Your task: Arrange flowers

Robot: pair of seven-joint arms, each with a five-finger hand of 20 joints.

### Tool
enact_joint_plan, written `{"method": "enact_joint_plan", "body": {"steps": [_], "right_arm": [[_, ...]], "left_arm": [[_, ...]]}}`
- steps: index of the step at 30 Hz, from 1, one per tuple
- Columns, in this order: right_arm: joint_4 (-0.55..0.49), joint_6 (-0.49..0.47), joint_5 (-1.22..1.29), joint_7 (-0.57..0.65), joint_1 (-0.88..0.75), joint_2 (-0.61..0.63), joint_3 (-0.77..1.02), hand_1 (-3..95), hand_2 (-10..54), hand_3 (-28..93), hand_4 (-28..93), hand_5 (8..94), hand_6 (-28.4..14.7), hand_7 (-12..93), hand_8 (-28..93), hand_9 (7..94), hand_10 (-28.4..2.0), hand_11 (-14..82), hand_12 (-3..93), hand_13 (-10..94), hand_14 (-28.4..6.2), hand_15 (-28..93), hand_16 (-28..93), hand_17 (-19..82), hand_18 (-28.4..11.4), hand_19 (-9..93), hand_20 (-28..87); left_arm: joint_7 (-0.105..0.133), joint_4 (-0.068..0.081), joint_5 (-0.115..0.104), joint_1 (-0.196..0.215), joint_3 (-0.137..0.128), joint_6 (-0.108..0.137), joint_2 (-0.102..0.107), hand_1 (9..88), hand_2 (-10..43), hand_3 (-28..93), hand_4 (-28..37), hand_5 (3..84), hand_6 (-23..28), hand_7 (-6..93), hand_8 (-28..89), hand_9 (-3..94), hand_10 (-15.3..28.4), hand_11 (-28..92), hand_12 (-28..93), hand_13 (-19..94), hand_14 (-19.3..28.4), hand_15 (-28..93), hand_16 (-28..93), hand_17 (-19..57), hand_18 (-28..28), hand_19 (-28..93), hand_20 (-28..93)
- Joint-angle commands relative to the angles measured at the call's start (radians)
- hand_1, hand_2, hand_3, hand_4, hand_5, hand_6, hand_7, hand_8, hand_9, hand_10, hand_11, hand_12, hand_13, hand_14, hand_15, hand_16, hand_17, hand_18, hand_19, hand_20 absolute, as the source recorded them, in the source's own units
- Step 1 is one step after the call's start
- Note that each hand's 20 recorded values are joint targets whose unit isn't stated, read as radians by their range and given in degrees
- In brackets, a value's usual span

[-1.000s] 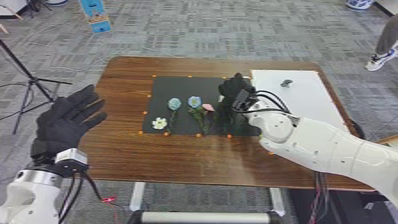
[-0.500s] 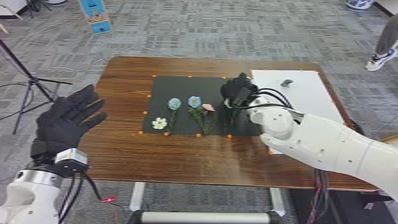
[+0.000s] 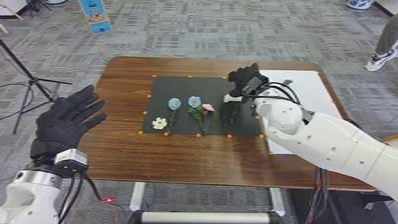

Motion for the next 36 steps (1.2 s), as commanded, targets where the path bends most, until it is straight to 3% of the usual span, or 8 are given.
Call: {"method": "enact_joint_plan", "body": {"steps": [1, 5, 10, 15, 17, 20, 31, 36], "right_arm": [[-0.052, 0.005, 0.035, 0.117, 0.019, 0.089, 0.098, 26.6, -9.5, 79, -28, 47.5, -0.2, 21, -12, 53.7, -11.3, 18.8, 21.1, 59, -9.5, 85, 33, 25, -21.3, 77, 54], [0.011, -0.124, 0.062, 0.199, -0.009, 0.093, 0.162, 28.2, -9.5, 79, -28, 40.0, -3.7, 17, -10, 45.2, -14.1, 15.8, 21.1, 56, -10.4, 85, 32, 24, -21.2, 77, 53], [0.089, -0.142, 0.102, 0.204, -0.031, 0.099, 0.160, 29.9, -9.5, 78, -28, 25.3, -8.0, 10, -6, 28.8, -16.3, 10.7, 21.0, 52, -12.2, 87, 28, 23, -21.4, 76, 51], [0.185, -0.184, 0.127, 0.162, -0.039, 0.063, 0.175, 29.6, -9.5, 79, -28, 21.8, -8.8, 8, -5, 26.0, -16.1, 7.7, 20.3, 51, -12.2, 87, 27, 22, -21.3, 76, 51], [0.198, -0.193, 0.130, 0.160, -0.039, 0.064, 0.162, 28.9, -9.5, 81, -28, 22.8, -8.2, 8, -5, 25.3, -13.7, 7.7, 19.9, 51, -12.0, 88, 27, 23, -21.2, 76, 51], [0.248, -0.175, 0.134, 0.118, -0.034, 0.051, 0.145, 27.1, -9.5, 85, -28, 25.9, -7.1, 12, -7, 26.5, -9.5, 9.3, 17.3, 53, -11.6, 88, 26, 23, -21.1, 77, 50], [0.376, -0.237, 0.200, 0.019, 0.000, 0.000, 0.126, 35.0, -9.5, 91, -25, 26.2, -5.6, 20, -9, 30.2, -6.9, 12.3, 13.1, 56, -10.5, 90, 28, 25, -20.4, 78, 49], [0.367, -0.187, 0.185, 0.026, -0.003, 0.010, 0.101, 37.1, -9.5, 88, -28, 37.6, -2.2, 27, -13, 44.8, -8.2, 18.4, 14.3, 62, -8.9, 89, 29, 29, -20.3, 81, 49]], "left_arm": [[0.003, -0.005, -0.005, 0.009, -0.003, -0.003, -0.009, 19.7, -4.4, 72, -28.3, 34.7, 4.1, 20.2, -9, 27.0, 11.6, 21, 18, 22, 13.4, 28, 3, -10.1, 22.1, 44, 12], [0.004, -0.004, -0.004, 0.008, -0.002, -0.002, -0.010, 19.7, -4.4, 72, -28.3, 34.6, 4.1, 20.2, -9, 27.0, 11.6, 21, 18, 22, 13.4, 28, 3, -10.1, 22.1, 44, 12], [0.003, -0.006, -0.004, 0.012, -0.006, 0.003, -0.012, 19.7, -4.5, 72, -28.3, 34.7, 4.1, 20.1, -9, 27.0, 11.6, 21, 18, 22, 13.4, 28, 3, -10.1, 22.1, 44, 12], [0.004, -0.003, -0.004, 0.006, 0.002, 0.002, -0.011, 19.7, -4.4, 72, -28.3, 34.6, 4.1, 20.1, -9, 27.0, 11.6, 21, 18, 22, 13.4, 28, 3, -10.1, 22.1, 44, 12], [0.003, -0.002, -0.003, 0.004, 0.004, -0.001, -0.011, 19.7, -4.5, 72, -28.3, 34.6, 4.1, 20.1, -9, 27.0, 11.7, 21, 18, 22, 13.4, 28, 3, -10.0, 22.0, 44, 12], [0.002, -0.002, -0.004, 0.004, 0.007, 0.001, -0.011, 19.7, -4.5, 72, -28.3, 34.6, 4.1, 20.1, -9, 27.0, 11.6, 21, 18, 22, 13.5, 28, 3, -10.1, 22.1, 44, 12], [0.000, 0.004, -0.004, -0.003, 0.012, -0.007, -0.008, 19.7, -4.5, 72, -28.3, 34.7, 4.1, 20.1, -9, 27.1, 11.6, 21, 18, 22, 13.4, 28, 3, -10.1, 22.1, 44, 12], [0.001, 0.001, -0.005, 0.005, 0.008, -0.006, -0.007, 19.8, -4.4, 72, -28.3, 34.7, 4.1, 20.1, -9, 27.1, 11.6, 21, 18, 22, 13.4, 28, 3, -10.1, 22.1, 44, 12]]}}
